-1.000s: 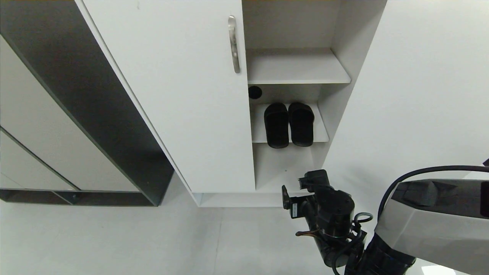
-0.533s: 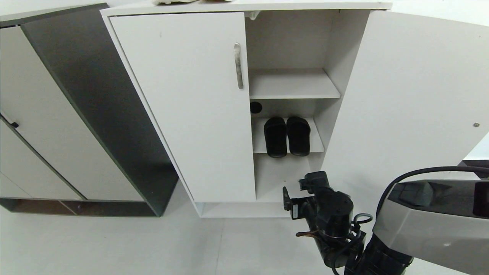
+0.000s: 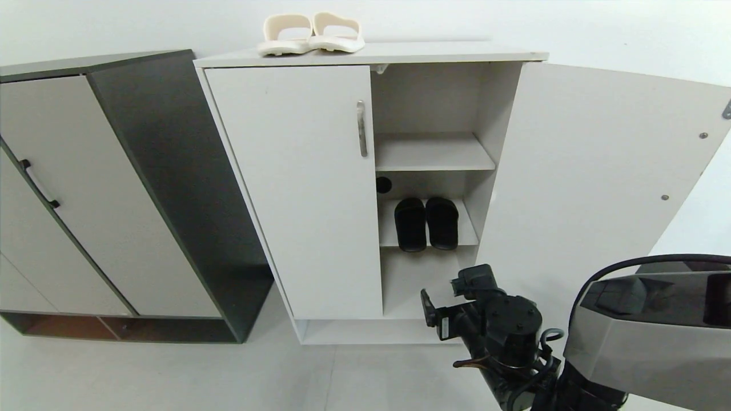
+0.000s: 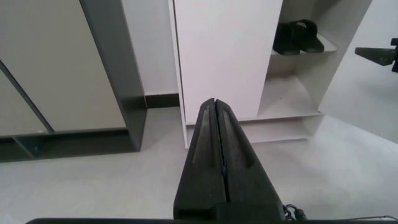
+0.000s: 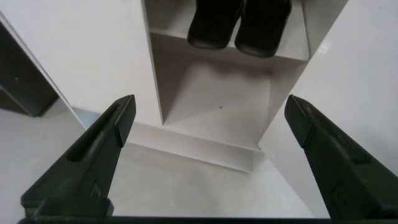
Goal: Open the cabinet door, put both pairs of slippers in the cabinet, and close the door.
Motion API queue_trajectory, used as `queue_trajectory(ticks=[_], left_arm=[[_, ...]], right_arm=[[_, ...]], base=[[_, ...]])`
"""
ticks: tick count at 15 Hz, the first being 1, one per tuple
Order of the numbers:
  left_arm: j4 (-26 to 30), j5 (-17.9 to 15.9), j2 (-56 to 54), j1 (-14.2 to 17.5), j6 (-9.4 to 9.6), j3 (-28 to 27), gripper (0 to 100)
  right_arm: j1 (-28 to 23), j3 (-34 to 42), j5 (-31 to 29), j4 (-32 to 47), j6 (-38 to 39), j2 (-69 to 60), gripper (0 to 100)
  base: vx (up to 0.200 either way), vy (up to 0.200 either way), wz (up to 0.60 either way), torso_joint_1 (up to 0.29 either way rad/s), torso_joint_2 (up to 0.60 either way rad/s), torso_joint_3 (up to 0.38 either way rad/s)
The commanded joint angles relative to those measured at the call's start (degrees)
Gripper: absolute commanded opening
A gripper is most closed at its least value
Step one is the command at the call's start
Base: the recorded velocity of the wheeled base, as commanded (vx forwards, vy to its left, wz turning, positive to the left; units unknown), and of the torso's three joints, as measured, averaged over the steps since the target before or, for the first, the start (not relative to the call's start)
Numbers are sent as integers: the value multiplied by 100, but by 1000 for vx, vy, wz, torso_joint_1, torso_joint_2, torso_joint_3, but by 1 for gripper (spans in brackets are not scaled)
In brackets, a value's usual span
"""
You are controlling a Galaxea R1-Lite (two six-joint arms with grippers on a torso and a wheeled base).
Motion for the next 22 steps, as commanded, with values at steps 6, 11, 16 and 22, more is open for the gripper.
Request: queue_trajectory(ticks=[6, 11, 16, 22], left_arm=[[1, 1, 9, 0, -5, 0, 0], [-7, 1, 9, 0, -5, 0, 0], [1, 1, 9, 0, -5, 0, 0], [1, 1, 9, 0, 4, 0, 0]], right_arm=[[-6, 88, 10, -10, -12, 24, 100], [-6, 202, 10, -80, -21, 24, 100], [-102, 202, 10, -71, -21, 68, 100], [-164, 263, 19, -133, -249, 94, 100]], base=[[0, 100, 0, -1, 0, 25], [0, 200, 0, 6, 0, 5], [0, 200, 0, 0, 2, 2], [0, 200, 0, 2, 0, 2]])
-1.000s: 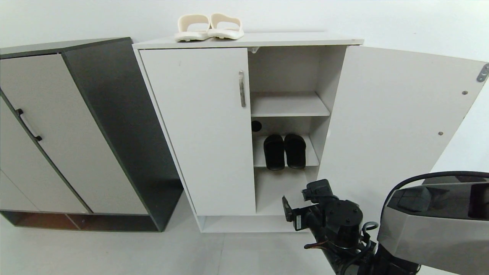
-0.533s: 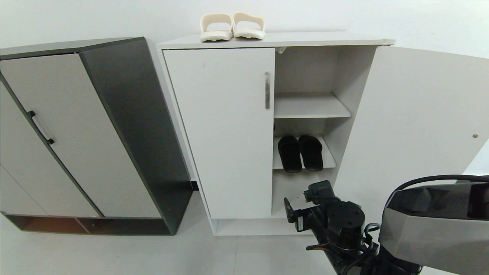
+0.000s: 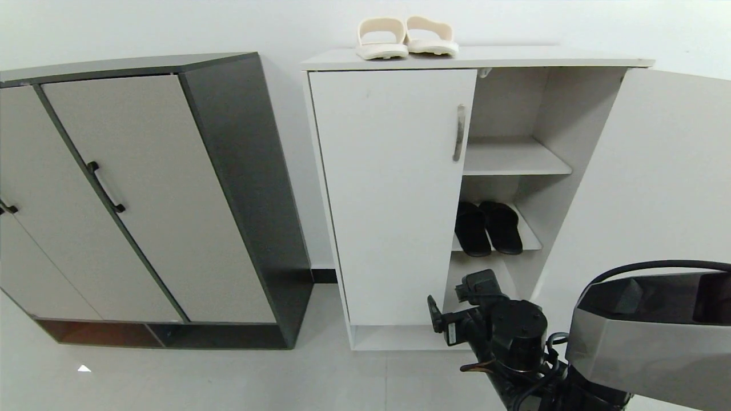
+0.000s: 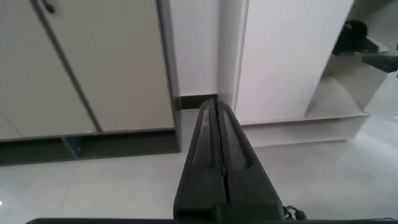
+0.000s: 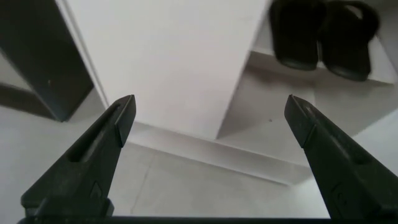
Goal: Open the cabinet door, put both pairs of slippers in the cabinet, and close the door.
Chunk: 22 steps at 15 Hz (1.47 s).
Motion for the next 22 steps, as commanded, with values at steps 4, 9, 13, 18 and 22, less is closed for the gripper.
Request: queue_trajectory(ticks=[4, 9, 13, 18, 22], left_arm=[[-1, 1, 9, 0, 4, 0, 0], [-1, 1, 9, 0, -5, 0, 0], [-10, 1, 9, 0, -5, 0, 0], [-10, 1, 9, 0, -5, 0, 0], [-1, 1, 9, 0, -5, 0, 0]], right_arm=[[-116, 44, 177, 190, -26, -62, 100], [-143, 9, 168, -3, -52, 149, 100], [-152, 0, 168, -3, -61, 193, 100], [-169, 0, 168, -3, -105, 237, 100], [-169, -8, 168, -3, -105, 264, 100]], base=[[0, 0, 0, 0, 0, 0], [0, 0, 0, 0, 0, 0], [0, 0, 0, 0, 0, 0], [0, 0, 0, 0, 0, 0], [0, 0, 0, 0, 0, 0]])
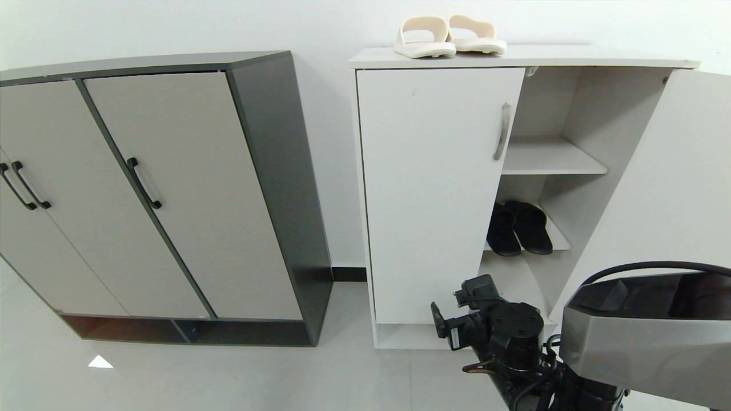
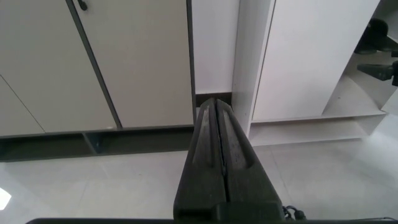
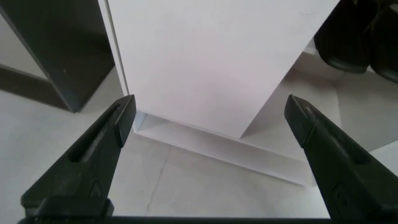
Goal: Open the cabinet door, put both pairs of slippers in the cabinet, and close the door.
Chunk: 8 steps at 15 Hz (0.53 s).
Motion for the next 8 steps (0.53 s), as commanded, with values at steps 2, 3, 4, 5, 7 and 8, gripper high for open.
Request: queue_trajectory(ticks=[2, 3, 4, 5, 7, 8], left_arm=[[1, -2, 9, 0, 2, 0, 0], [1, -2, 9, 0, 2, 0, 0], [-7, -2, 9, 0, -7, 0, 0], [1, -2, 9, 0, -7, 0, 0], [-7, -2, 9, 0, -7, 0, 0], [1, -2, 9, 0, 2, 0, 0]], right_arm=[[-1, -6, 0, -6, -9, 38, 100], [-1, -6, 0, -6, 0, 38, 100], [-1, -6, 0, -6, -9, 38, 100], [-1, -6, 0, -6, -9, 38, 100], [-1, 3, 0, -6, -9, 38, 100], [-1, 3, 0, -6, -9, 38, 100]], base=[[0, 0, 0, 0, 0, 0], [0, 0, 0, 2, -217, -227], [0, 0, 0, 7, -198, -320], [0, 0, 0, 12, -105, -344], [0, 0, 0, 61, -461, -364], [0, 0, 0, 22, -574, -359]])
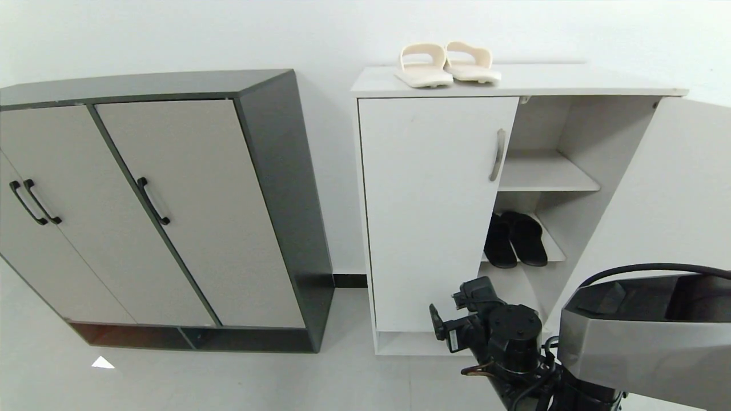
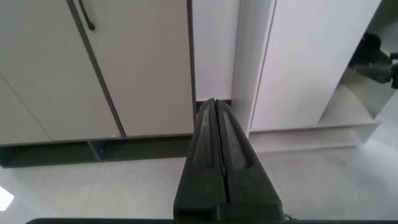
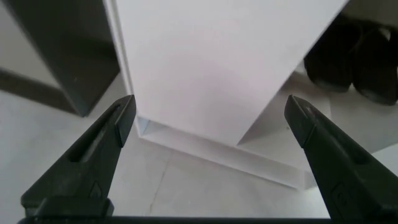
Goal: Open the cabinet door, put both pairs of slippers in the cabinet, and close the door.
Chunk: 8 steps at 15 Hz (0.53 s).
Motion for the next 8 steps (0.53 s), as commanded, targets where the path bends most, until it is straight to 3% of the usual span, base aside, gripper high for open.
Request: queue_trajectory(ticks=[1, 8], left_arm=[[9, -2, 9, 0, 6, 2, 0], [9, -2, 9, 0, -3, 2, 0]], right_arm=[[-12, 3, 0, 3, -1, 6, 100], [-12, -6, 0, 3, -1, 50, 100]], base=[[0, 0, 0, 90, -505, -344], [0, 0, 0, 135, -466, -333]])
